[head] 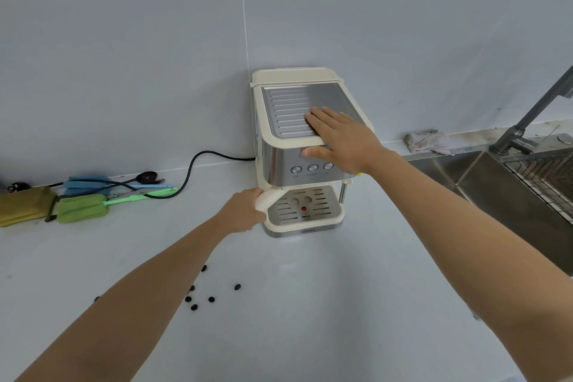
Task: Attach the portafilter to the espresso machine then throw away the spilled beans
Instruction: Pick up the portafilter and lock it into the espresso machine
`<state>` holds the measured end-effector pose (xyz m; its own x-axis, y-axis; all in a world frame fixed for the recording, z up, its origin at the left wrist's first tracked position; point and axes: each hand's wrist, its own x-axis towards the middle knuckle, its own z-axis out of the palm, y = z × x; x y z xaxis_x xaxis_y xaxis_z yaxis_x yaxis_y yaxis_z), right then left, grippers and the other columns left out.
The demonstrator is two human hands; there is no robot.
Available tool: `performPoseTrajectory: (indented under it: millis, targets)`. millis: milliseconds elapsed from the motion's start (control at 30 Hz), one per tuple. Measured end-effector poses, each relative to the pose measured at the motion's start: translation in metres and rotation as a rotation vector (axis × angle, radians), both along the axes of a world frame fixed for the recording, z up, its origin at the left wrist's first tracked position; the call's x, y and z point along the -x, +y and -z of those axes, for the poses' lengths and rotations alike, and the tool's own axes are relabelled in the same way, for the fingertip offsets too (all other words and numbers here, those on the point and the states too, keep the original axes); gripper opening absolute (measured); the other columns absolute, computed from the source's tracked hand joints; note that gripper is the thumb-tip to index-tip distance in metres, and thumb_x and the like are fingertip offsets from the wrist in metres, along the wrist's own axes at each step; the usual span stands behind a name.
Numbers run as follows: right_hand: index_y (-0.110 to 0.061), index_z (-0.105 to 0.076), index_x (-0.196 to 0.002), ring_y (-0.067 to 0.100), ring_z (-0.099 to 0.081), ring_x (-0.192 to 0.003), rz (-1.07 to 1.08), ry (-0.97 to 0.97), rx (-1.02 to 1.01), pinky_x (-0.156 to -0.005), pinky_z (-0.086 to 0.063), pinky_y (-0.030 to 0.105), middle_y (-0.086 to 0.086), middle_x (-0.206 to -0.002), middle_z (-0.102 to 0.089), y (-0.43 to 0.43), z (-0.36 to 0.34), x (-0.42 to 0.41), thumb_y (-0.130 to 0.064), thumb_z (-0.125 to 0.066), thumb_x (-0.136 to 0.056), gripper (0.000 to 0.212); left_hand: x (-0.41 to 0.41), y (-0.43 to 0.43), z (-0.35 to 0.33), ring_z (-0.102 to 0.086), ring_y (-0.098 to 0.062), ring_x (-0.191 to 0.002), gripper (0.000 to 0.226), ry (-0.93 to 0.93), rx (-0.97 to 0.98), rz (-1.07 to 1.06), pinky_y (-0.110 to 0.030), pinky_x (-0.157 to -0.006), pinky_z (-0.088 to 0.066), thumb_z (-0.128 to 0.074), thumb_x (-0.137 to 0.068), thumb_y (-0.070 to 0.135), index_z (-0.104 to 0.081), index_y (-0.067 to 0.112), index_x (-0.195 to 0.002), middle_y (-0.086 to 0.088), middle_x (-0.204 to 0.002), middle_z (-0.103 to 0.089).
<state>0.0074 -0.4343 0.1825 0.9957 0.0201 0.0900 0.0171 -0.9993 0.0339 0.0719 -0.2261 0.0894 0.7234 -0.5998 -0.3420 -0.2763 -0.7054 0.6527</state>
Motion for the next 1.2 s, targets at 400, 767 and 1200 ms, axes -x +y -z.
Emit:
performPoseTrajectory:
  millis: [400,767,1200]
  targets:
    - [-0.009,-0.017,-0.143,0.025,-0.012,-0.142,-0.02,-0.012,-0.006,-0.116,-0.016,0.041,0.008,-0.154,-0.018,0.0,-0.001,-0.001,-0.054,-0.034,-0.091,0.071,0.033,-0.016,0.011,-0.055,-0.031,-0.077,0.049,-0.073,0.028,-0.114,-0.03,-0.055,-0.044,-0.055,-0.076,0.008,-0.043,0.008,-0.123,-0.02,-0.107,-0.058]
    - [-0.01,-0.014,-0.144,0.024,-0.01,-0.142,0.001,-0.004,0.002,-0.115,-0.013,0.041,0.008,-0.155,-0.015,0.001,0.0,-0.002,-0.055,-0.031,-0.091,0.071,0.08,-0.052,0.019,-0.056,-0.036,-0.1,0.041,-0.058,0.057,-0.33,-0.033,-0.066,-0.04,-0.052,-0.08,0.008,-0.037,0.002,-0.117,-0.019,-0.114,-0.056]
    - [-0.009,-0.018,-0.142,0.028,-0.013,-0.141,-0.025,-0.023,0.026,-0.114,-0.016,0.044,0.01,-0.153,-0.019,0.002,0.0,-0.003,-0.052,-0.032,-0.092,0.067,0.108,-0.078,0.016,-0.056,-0.037,-0.107,0.038,-0.119,0.019,-0.47,-0.04,-0.079,-0.048,-0.049,-0.084,0.008,-0.037,0.002,-0.12,-0.018,-0.118,-0.058]
